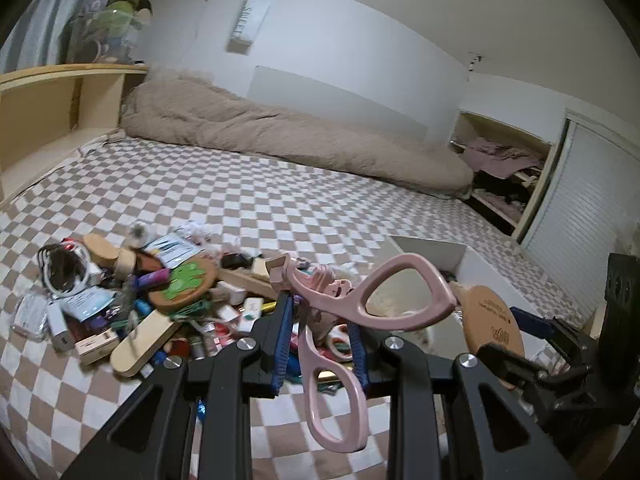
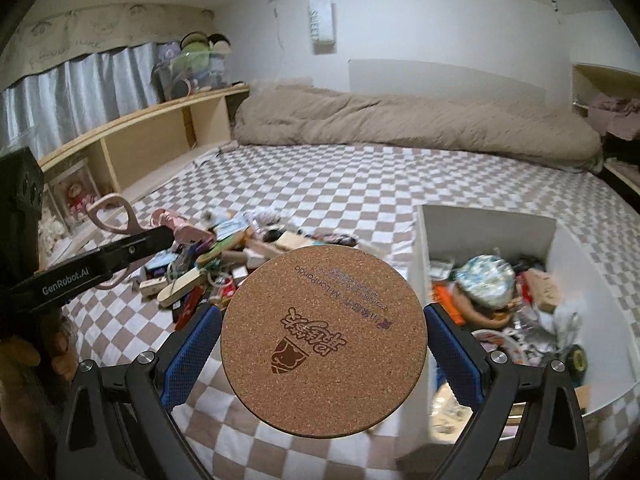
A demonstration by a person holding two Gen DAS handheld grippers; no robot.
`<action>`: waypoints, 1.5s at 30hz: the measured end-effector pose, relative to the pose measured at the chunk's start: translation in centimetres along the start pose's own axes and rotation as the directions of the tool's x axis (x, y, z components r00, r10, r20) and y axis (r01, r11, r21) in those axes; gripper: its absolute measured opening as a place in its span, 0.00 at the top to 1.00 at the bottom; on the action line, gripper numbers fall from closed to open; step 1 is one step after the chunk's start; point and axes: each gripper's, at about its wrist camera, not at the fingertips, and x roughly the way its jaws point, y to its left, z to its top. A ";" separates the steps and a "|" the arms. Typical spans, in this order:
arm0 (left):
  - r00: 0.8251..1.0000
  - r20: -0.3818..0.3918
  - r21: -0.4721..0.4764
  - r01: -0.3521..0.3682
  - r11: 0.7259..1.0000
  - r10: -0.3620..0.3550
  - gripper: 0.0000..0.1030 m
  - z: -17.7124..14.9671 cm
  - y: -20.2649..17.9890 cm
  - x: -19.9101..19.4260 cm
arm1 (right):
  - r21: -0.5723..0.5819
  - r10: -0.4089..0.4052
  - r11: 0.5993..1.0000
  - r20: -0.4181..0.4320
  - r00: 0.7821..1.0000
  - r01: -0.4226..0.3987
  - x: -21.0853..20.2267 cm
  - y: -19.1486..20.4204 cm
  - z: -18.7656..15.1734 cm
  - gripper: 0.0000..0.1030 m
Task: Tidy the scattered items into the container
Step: 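Carry the cork coaster and pink scissors over the white box with both grippers, then open the right gripper to drop the coaster into the box while the left holds the scissors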
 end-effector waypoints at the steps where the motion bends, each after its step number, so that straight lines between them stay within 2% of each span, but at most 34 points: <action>1: 1.000 0.002 0.007 0.007 1.000 -0.007 0.74 0.2 -0.4 0.0 | 0.003 -0.008 1.000 0.007 1.000 0.008 -0.3 -0.5 0.2 0.03; 11: 0.993 0.009 0.040 0.114 0.993 -0.115 0.74 1.7 -4.0 0.8 | 0.054 -0.143 0.989 0.031 0.989 0.141 -2.6 -6.6 1.8 0.03; 22: 0.978 -0.011 0.099 0.210 0.973 -0.210 0.74 2.8 -8.6 3.1 | 0.086 -0.200 0.976 -0.022 0.980 0.201 -1.2 -11.8 2.8 0.03; 35: 0.949 -0.083 0.136 0.314 0.940 -0.305 0.74 2.5 -13.3 6.8 | 0.128 -0.171 0.974 -0.137 0.976 0.188 3.3 -17.8 6.3 0.03; 40: 0.938 -0.120 0.148 0.342 0.928 -0.326 0.74 2.0 -14.9 8.3 | 0.143 -0.146 0.974 -0.199 0.969 0.176 6.7 -19.1 6.8 0.03; 45: 0.930 -0.148 0.159 0.359 0.920 -0.337 0.74 1.5 -16.1 9.4 | 0.154 -0.122 0.973 -0.279 0.953 0.170 10.1 -20.1 6.5 0.03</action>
